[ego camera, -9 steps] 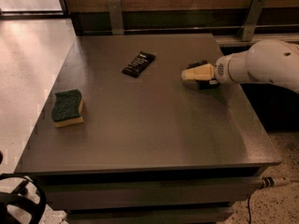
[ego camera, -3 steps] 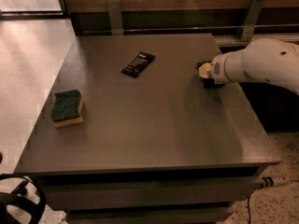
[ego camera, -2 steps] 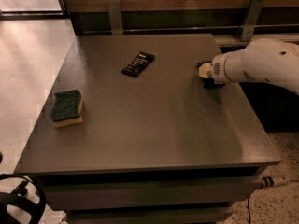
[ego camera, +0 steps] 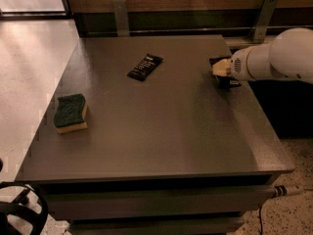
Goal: Move rxbar blueberry near sponge
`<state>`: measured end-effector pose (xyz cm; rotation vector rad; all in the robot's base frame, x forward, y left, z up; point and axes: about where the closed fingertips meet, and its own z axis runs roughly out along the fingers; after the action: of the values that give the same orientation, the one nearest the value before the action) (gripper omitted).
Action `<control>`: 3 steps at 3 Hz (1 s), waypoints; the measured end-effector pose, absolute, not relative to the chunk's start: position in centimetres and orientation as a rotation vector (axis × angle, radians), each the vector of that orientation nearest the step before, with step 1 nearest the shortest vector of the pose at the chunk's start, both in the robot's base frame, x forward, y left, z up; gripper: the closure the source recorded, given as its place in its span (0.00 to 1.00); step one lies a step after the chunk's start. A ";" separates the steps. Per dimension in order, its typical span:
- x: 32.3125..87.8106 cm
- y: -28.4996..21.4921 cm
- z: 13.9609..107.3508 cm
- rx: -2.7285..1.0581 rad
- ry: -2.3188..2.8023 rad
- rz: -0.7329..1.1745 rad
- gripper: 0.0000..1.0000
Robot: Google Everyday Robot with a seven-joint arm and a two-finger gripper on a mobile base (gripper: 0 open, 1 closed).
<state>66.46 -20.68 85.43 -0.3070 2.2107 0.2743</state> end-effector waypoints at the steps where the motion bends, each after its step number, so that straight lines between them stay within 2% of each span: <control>1: 65.1 -21.0 88.1 -0.364 2.182 0.280 1.00; 3: 59.4 -17.4 91.8 -0.560 2.120 0.332 1.00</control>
Offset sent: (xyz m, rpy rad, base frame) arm -0.0709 0.0219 0.0740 -0.0409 -0.0673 0.2194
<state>59.45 -17.36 91.81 -0.5602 2.1199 0.3319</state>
